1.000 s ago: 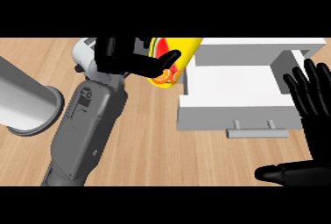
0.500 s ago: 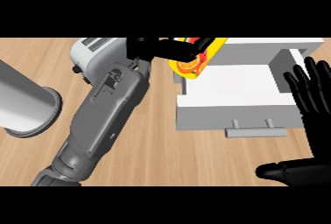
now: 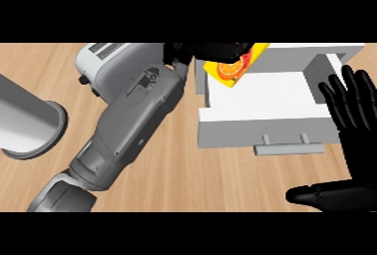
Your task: Pick up the cup, place it into the drawer and close the drawer
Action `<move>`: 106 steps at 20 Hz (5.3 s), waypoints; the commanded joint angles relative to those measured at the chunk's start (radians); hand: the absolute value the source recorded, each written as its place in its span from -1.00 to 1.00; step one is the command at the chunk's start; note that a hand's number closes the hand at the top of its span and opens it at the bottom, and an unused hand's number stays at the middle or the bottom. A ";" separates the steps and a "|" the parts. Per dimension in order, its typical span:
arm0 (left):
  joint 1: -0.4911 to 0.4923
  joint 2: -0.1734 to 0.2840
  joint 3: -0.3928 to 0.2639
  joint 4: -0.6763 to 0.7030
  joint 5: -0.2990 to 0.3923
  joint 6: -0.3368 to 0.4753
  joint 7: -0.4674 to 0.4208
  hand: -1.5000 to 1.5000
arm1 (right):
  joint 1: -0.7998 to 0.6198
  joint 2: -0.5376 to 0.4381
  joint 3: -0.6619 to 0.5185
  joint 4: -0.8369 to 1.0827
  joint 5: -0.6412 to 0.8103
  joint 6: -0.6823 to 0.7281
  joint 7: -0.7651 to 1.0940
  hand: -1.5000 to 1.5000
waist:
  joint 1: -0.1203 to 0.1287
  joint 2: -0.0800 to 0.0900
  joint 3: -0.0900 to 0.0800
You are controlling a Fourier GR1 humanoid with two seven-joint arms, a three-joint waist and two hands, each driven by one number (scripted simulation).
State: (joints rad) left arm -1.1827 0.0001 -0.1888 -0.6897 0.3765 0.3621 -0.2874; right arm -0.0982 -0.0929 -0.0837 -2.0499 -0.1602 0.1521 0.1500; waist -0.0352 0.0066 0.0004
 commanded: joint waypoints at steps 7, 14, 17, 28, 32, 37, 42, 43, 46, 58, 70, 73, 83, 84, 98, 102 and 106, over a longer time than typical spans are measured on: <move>-0.103 0.000 -0.164 0.246 0.137 0.022 -0.080 1.00 | -0.051 0.006 0.002 0.079 0.001 0.012 -0.048 -1.00 | -0.041 0.013 0.001; -0.089 0.000 -0.306 0.257 0.202 0.071 -0.100 1.00 | -0.032 0.003 0.027 0.053 -0.017 0.038 -0.032 -1.00 | -0.068 0.016 0.001; -0.118 0.000 -0.358 0.292 0.178 0.098 -0.038 1.00 | -0.028 -0.048 -0.028 0.005 -0.076 0.066 0.007 -1.00 | -0.066 0.012 0.001; -0.124 0.000 -0.380 0.254 0.304 0.102 -0.087 -1.00 | -0.032 -0.022 -0.023 0.021 -0.111 0.079 -0.032 -1.00 | -0.077 0.019 0.001; -0.153 0.000 -0.362 0.204 0.367 0.097 -0.124 -1.00 | -0.073 -0.006 -0.003 0.039 -0.137 0.063 0.017 -1.00 | -0.054 0.013 0.001; -0.140 0.000 -0.275 0.183 0.399 0.024 -0.211 -1.00 | -0.023 -0.042 -0.072 0.014 -0.205 0.092 0.018 -1.00 | -0.001 0.000 0.000; -0.053 0.037 -0.250 0.096 0.391 0.037 -0.156 -1.00 | 0.021 -0.096 -0.066 -0.030 -0.219 0.177 0.011 1.00 | 0.030 -0.009 0.000; -0.014 0.048 -0.248 0.033 0.403 0.028 -0.158 -1.00 | 0.012 -0.125 -0.064 -0.010 -0.203 0.191 0.033 1.00 | 0.043 -0.013 -0.001; 0.010 0.121 -0.225 -0.039 0.416 0.042 -0.109 -1.00 | 0.062 -0.149 -0.010 -0.061 -0.066 0.226 -0.007 1.00 | 0.055 -0.018 -0.001; 0.503 0.357 -0.202 -0.555 0.420 0.075 -0.027 -1.00 | 0.090 -0.168 0.044 -0.005 0.139 0.236 -0.021 1.00 | 0.061 -0.014 -0.001; 0.817 0.516 -0.107 -0.753 0.479 -0.127 -0.049 -1.00 | -0.007 -0.251 0.273 0.200 0.685 0.163 -0.219 1.00 | 0.070 -0.006 -0.001; 0.894 0.525 -0.078 -0.734 0.471 -0.189 -0.095 -1.00 | -0.015 -0.260 0.282 0.320 0.768 0.103 -0.315 1.00 | 0.055 -0.005 0.000; 1.045 0.553 0.036 -0.782 0.460 -0.316 -0.093 -1.00 | -0.152 -0.153 0.329 0.752 0.969 -0.077 -0.397 -1.00 | 0.046 -0.004 0.000; 1.098 0.607 0.072 -0.840 0.482 -0.345 -0.083 -1.00 | -0.250 -0.140 0.326 0.701 0.950 0.035 -0.273 -1.00 | 0.053 -0.006 -0.001; 1.047 0.545 0.166 -0.736 0.439 -0.457 -0.052 -1.00 | -0.637 -0.110 0.113 1.511 0.950 -0.142 -0.622 -1.00 | 0.061 0.005 0.001; 1.076 0.528 0.158 -0.718 0.430 -0.517 -0.078 -1.00 | -0.748 -0.142 0.074 1.670 0.951 -0.131 -0.660 -1.00 | 0.076 0.012 0.001; 1.056 0.522 0.158 -0.742 0.419 -0.483 -0.057 -1.00 | -0.820 -0.164 0.055 1.756 0.959 -0.131 -0.662 -1.00 | 0.095 0.017 0.002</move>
State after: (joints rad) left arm -0.1091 0.5265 -0.0351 -1.4394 0.8088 -0.1191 -0.3442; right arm -0.8277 -0.2456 0.0058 -0.4366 0.7876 0.0441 -0.5668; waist 0.0406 -0.0021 -0.0054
